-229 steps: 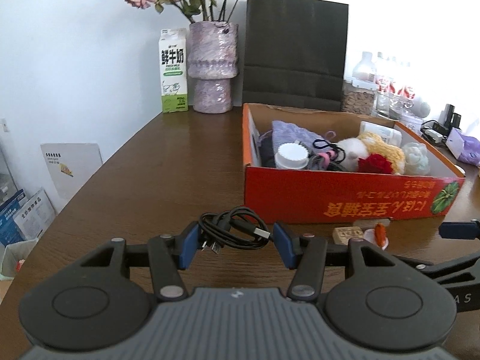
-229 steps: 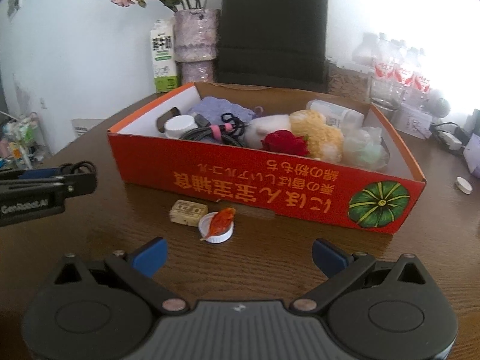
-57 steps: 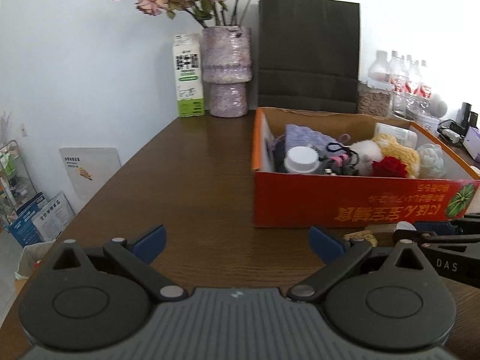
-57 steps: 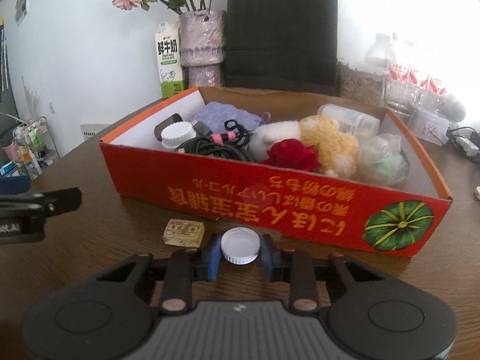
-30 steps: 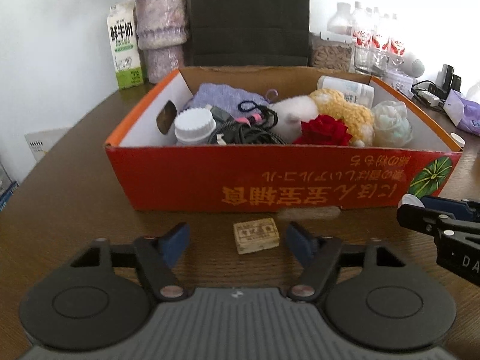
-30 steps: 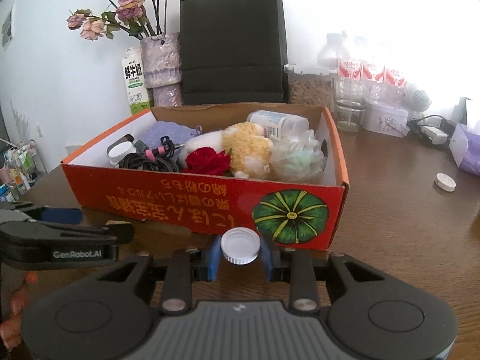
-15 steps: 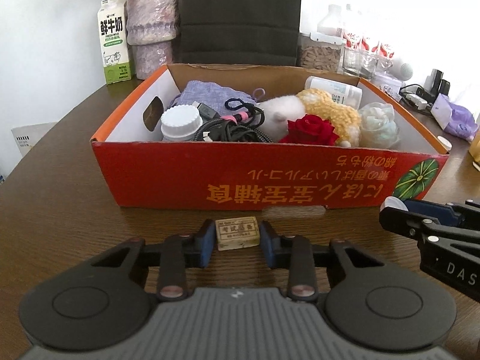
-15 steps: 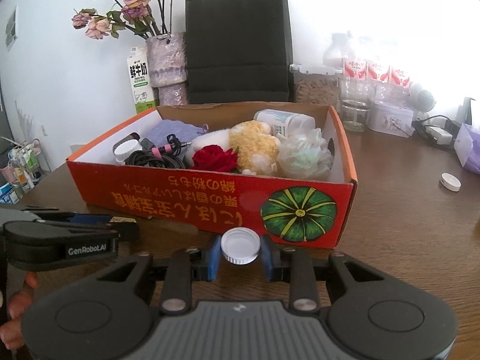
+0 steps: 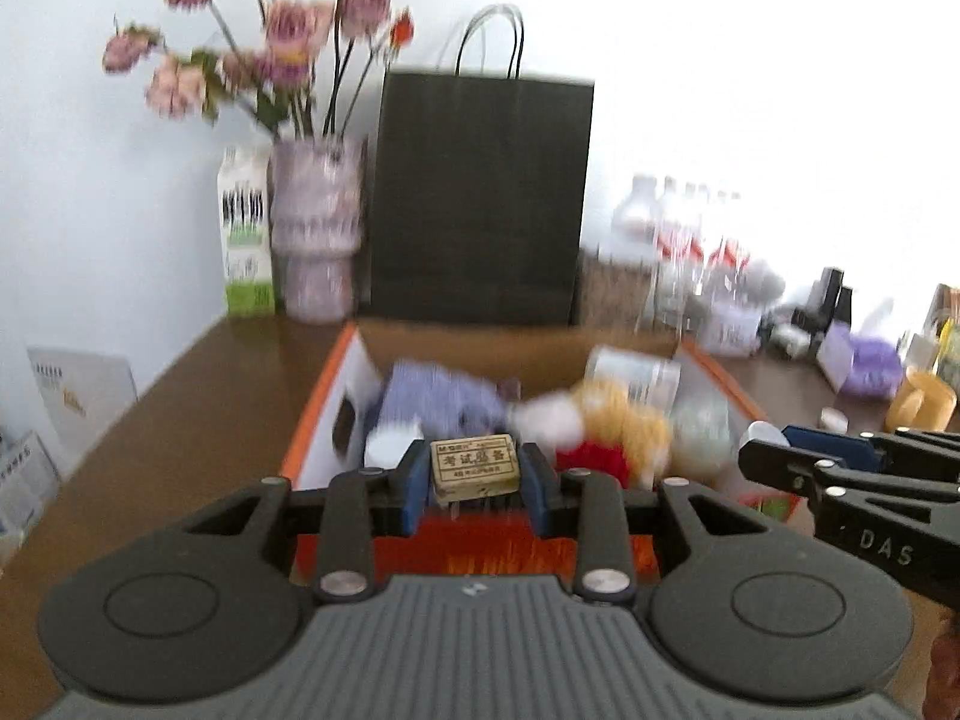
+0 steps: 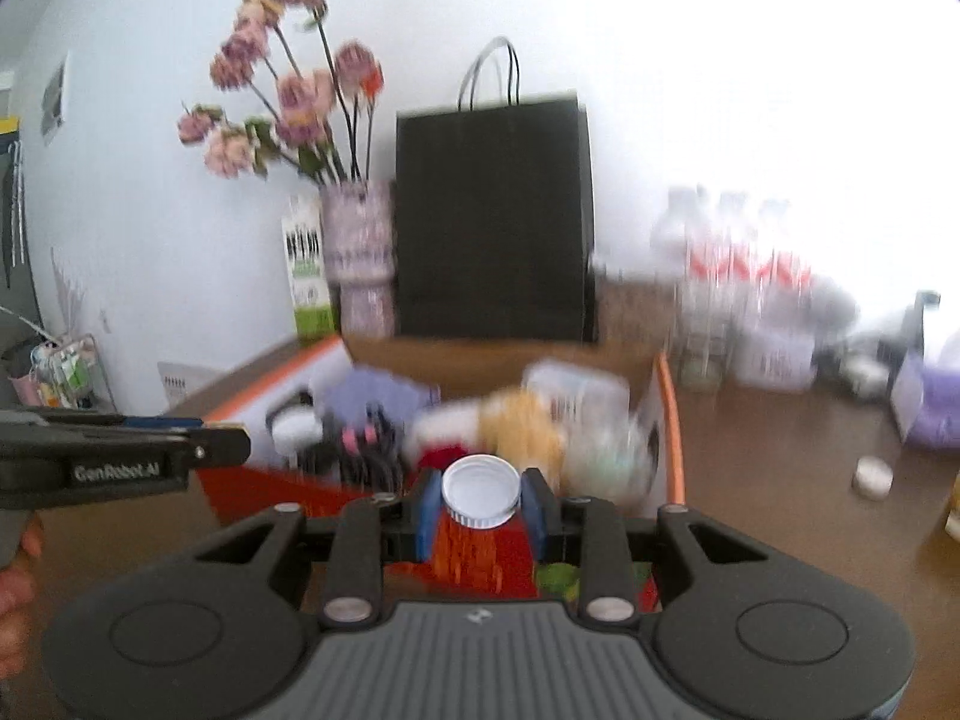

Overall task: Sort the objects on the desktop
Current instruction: 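Carry the cake and cap into the box and open both tools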

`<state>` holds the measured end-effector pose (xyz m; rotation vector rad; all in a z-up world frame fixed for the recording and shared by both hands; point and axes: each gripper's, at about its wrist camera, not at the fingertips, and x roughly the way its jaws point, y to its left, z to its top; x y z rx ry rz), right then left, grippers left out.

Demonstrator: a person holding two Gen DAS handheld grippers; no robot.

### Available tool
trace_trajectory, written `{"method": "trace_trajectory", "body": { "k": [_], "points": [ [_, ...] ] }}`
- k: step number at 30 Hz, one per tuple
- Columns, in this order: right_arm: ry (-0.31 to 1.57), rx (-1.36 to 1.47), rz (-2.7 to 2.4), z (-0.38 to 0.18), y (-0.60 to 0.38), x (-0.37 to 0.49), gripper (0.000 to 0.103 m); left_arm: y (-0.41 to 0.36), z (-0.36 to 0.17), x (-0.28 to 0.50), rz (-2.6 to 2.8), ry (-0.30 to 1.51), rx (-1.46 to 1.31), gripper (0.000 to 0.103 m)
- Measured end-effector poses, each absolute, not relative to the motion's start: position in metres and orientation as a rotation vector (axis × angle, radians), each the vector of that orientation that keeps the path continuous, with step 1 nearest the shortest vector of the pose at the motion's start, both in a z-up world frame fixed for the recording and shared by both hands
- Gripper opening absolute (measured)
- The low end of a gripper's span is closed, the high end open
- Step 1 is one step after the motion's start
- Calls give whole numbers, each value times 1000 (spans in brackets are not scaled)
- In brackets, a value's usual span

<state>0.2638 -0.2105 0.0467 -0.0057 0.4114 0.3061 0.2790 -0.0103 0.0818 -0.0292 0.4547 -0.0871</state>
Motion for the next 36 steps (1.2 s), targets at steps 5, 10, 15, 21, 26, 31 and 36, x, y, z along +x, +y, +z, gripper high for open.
{"method": "trace_trajectory", "body": {
  "k": [5, 10, 15, 21, 26, 31, 36],
  "points": [
    [368, 2, 298, 71, -202, 286, 27, -16, 101, 303, -84, 401, -35, 33],
    [397, 20, 285, 68, -191, 323, 27, -15, 91, 337, -86, 425, -68, 33],
    [473, 10, 272, 44, -179, 360, 27, -11, 70, 367, -83, 469, -73, 33],
    [539, -23, 263, 19, -170, 388, 27, -9, 45, 391, -52, 525, -22, 33],
    [574, -44, 262, 7, -165, 396, 30, -9, 32, 403, -40, 562, 13, 34],
    [565, -52, 246, 7, -166, 392, 69, -9, 38, 395, 6, 507, 52, 82],
    [539, -50, 236, 16, -170, 386, 103, -8, 53, 382, 30, 433, 62, 103]
  ]
}}
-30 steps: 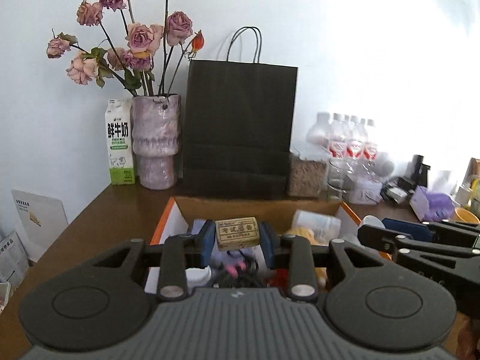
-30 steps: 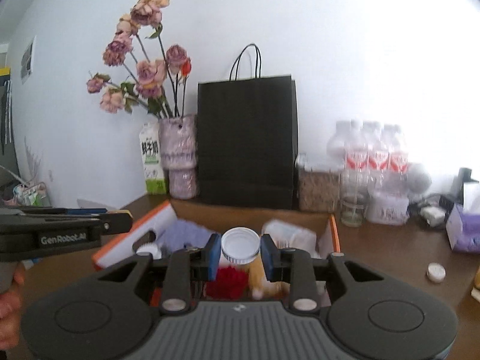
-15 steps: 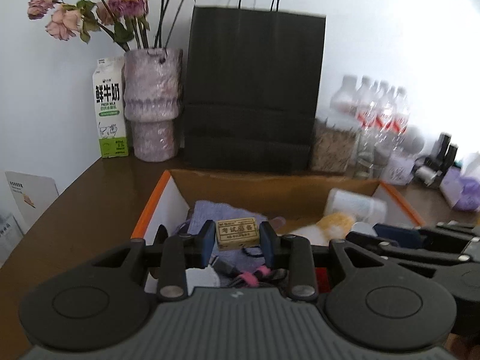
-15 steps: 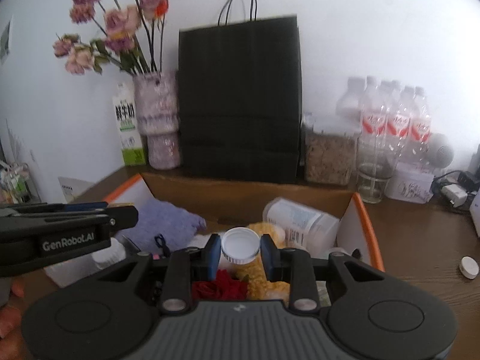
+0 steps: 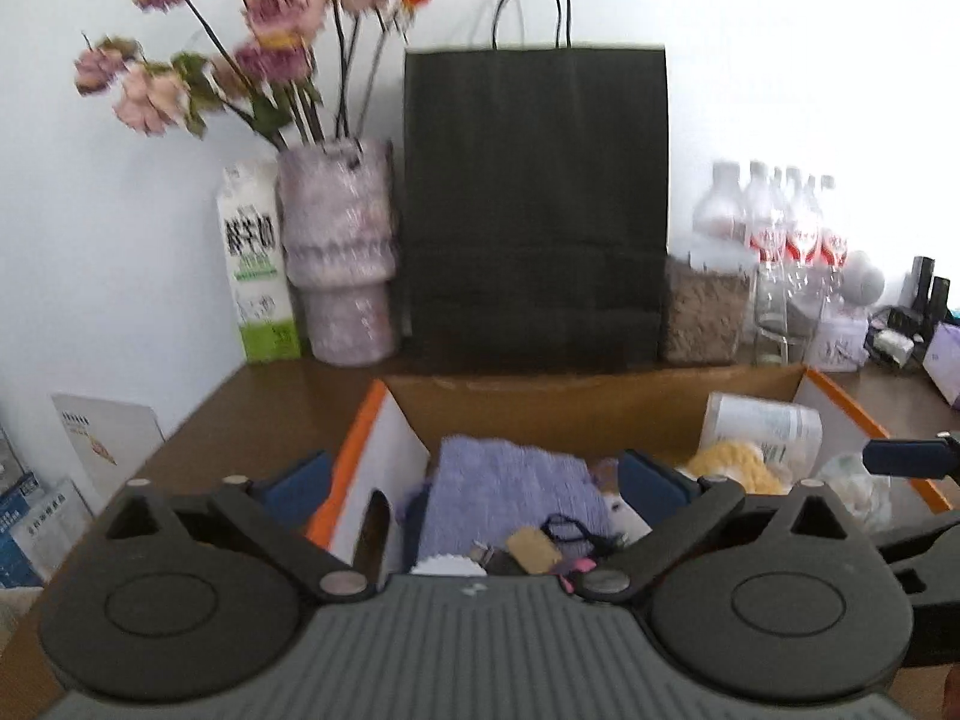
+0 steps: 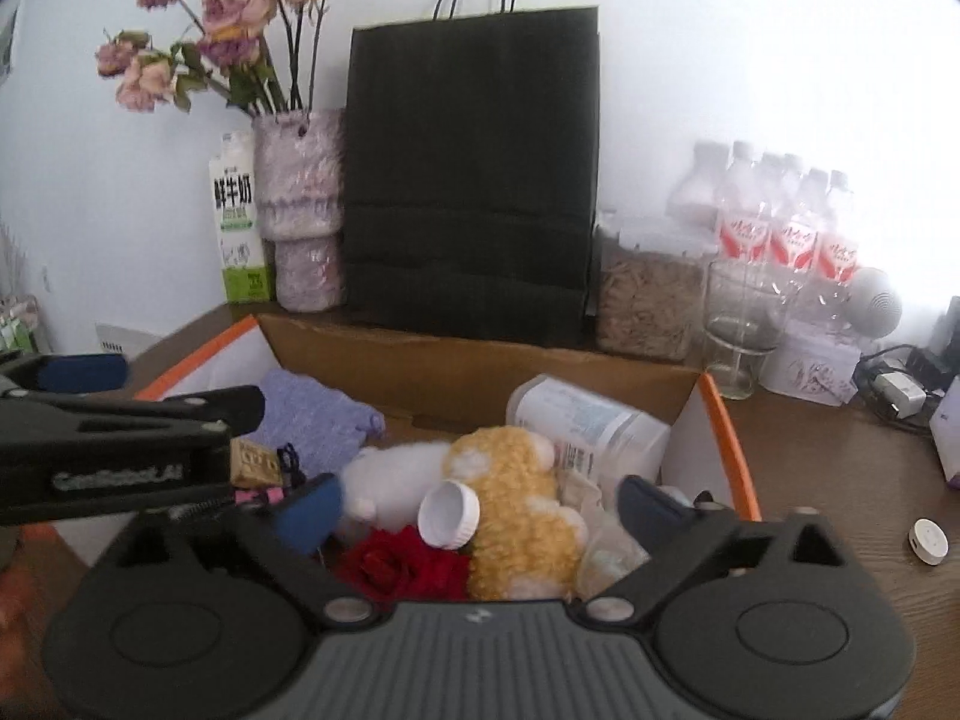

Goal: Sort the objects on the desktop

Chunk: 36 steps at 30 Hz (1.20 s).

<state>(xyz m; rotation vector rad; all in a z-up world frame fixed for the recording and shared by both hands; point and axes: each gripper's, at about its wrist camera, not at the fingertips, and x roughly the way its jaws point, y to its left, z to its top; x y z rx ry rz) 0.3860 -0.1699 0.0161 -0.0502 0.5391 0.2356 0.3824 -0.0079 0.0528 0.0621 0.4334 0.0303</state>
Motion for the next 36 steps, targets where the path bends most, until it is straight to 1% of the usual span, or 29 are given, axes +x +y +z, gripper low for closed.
{"method": "trace_trajectory", "body": {
  "k": [12, 22, 27, 36],
  "points": [
    [511, -55, 195, 42, -175, 356, 103, -2, 85, 344, 27, 404, 48, 103],
    [426, -40, 208, 80, -183, 288, 103, 6, 118, 273, -16, 330, 21, 103],
    [405, -48, 223, 85, -186, 247, 103, 7, 119, 232, -25, 315, 22, 103],
    [426, -12, 199, 68, -199, 173, 103, 12, 99, 166, -51, 367, -9, 103]
  ]
}}
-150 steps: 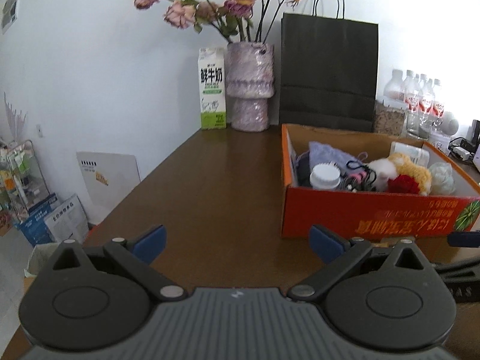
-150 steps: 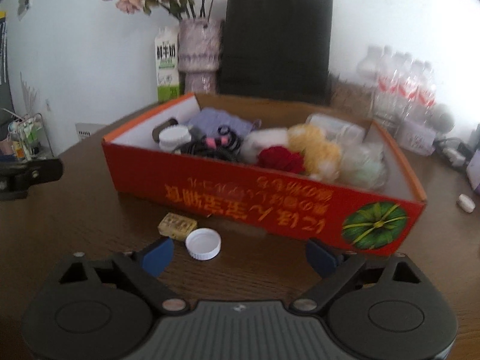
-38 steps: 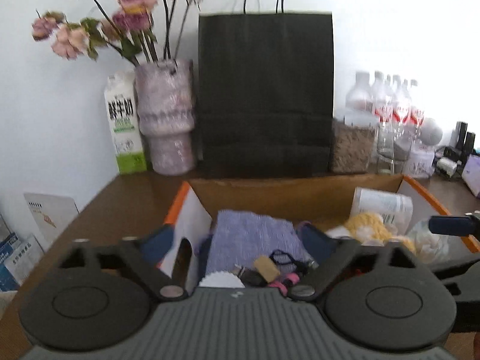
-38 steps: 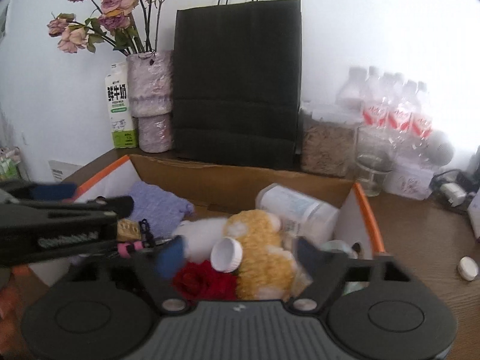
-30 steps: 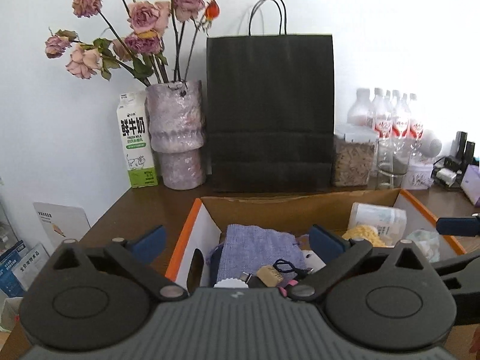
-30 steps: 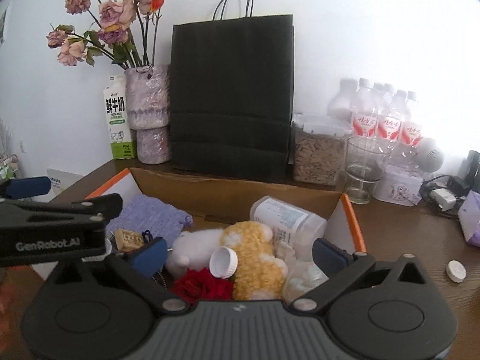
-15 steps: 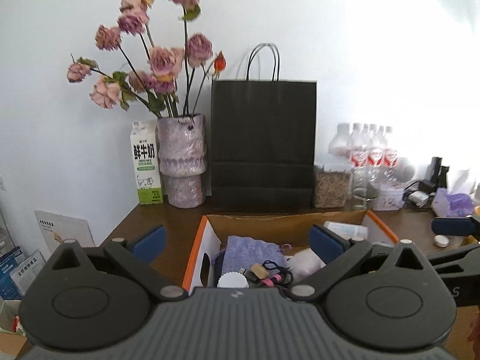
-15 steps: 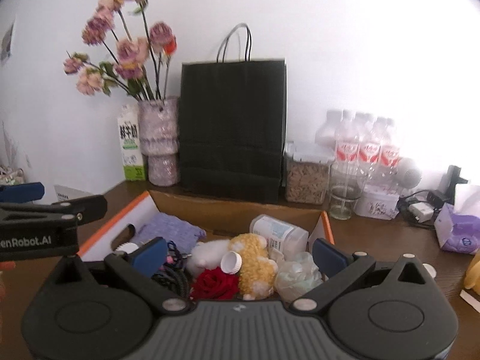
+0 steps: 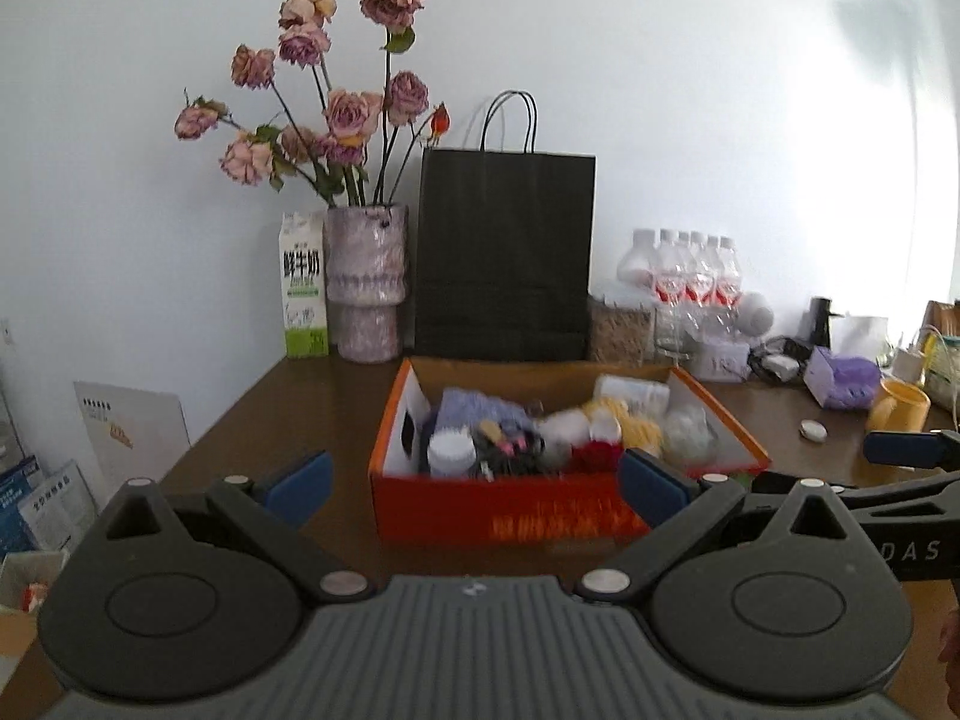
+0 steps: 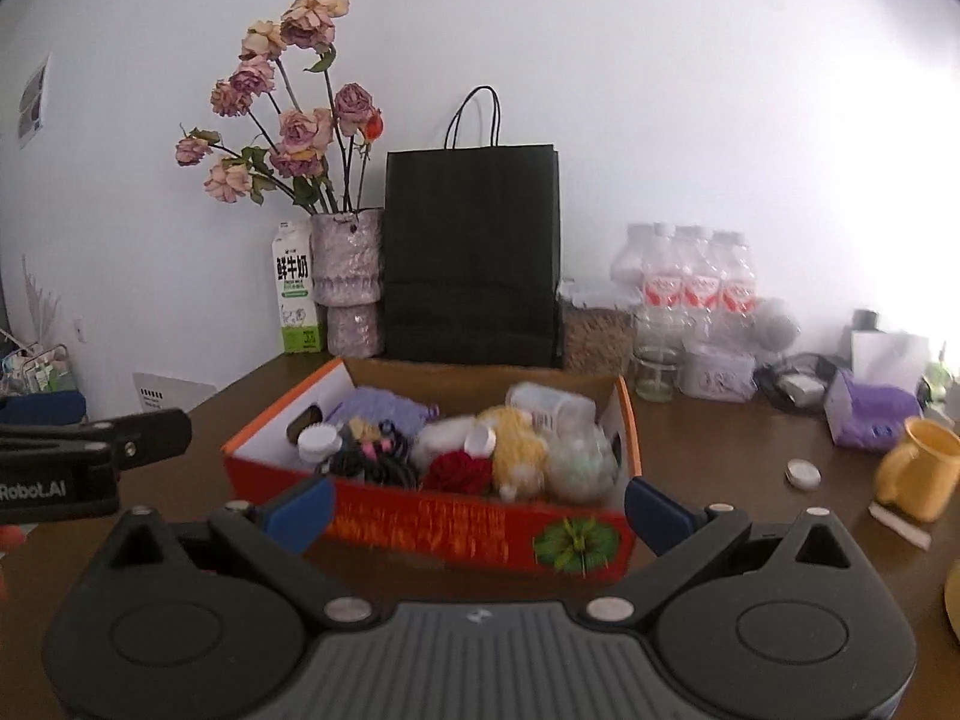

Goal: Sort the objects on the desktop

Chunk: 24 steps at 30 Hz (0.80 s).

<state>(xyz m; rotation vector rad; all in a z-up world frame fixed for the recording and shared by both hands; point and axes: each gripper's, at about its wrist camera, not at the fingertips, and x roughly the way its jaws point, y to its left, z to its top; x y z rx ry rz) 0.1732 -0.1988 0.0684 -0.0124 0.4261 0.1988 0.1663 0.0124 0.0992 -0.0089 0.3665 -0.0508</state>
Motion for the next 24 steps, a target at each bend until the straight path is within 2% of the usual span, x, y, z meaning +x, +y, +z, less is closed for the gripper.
{"method": "trace_trajectory", "body": {
  "k": [9, 24],
  "points": [
    [481, -23, 216, 49, -198, 116, 103, 16, 71, 119, -57, 435, -24, 103],
    [529, -30, 190, 30, -192, 84, 103, 9, 56, 88, -30, 462, 31, 103]
  ]
}}
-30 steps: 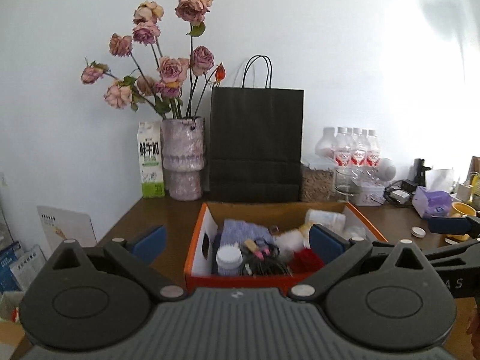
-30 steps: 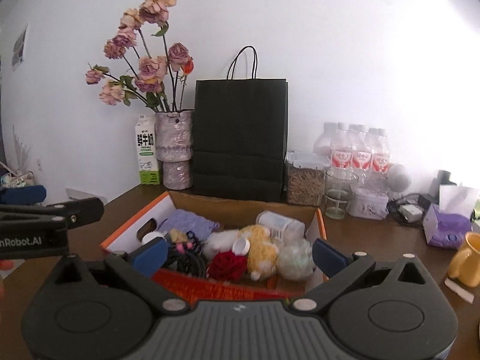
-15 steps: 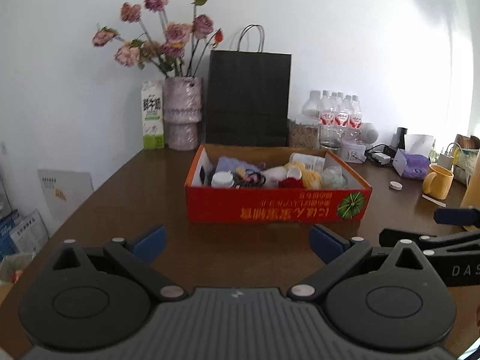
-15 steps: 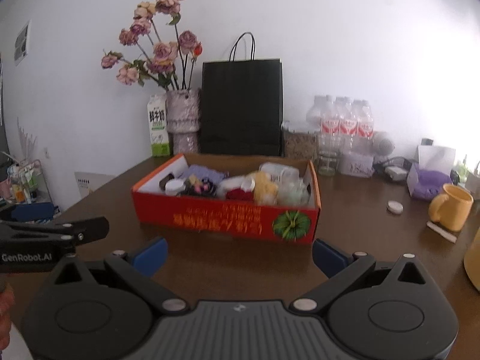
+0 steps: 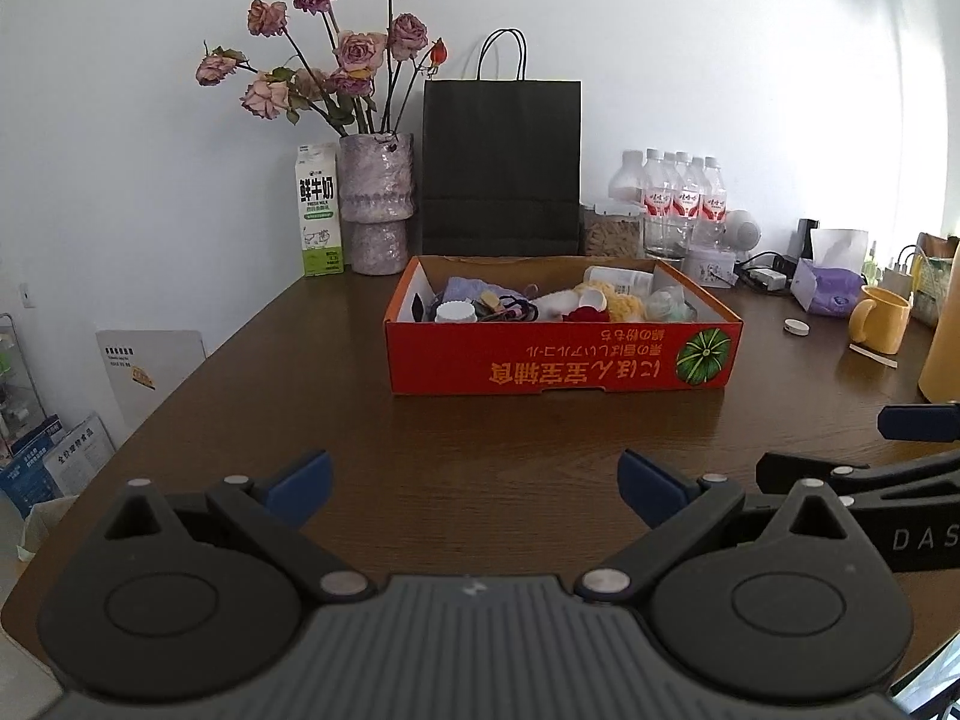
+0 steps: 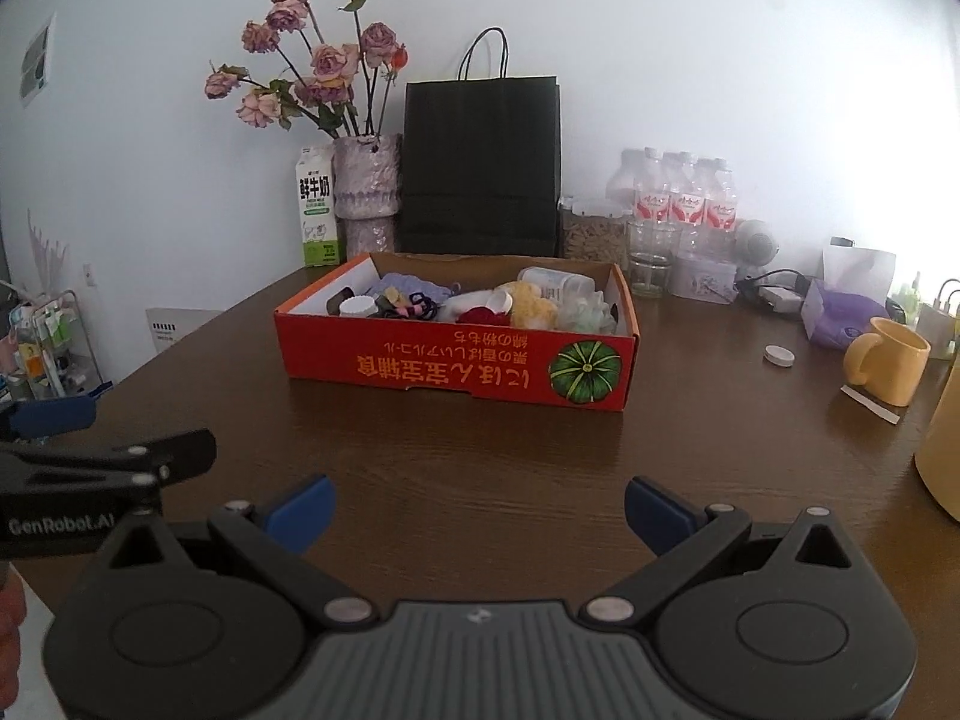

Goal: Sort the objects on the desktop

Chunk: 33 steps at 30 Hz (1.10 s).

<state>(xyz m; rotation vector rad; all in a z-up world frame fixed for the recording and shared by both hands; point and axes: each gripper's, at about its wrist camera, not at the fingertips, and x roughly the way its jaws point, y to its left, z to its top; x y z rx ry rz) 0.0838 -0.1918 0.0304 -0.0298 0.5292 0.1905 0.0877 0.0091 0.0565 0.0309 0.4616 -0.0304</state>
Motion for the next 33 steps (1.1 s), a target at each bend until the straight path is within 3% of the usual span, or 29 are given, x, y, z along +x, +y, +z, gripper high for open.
{"method": "trace_trajectory", "body": {
  "k": [33],
  "points": [
    [533, -39, 197, 31, -188, 82, 103, 9, 56, 85, -16, 461, 49, 103]
  ]
}}
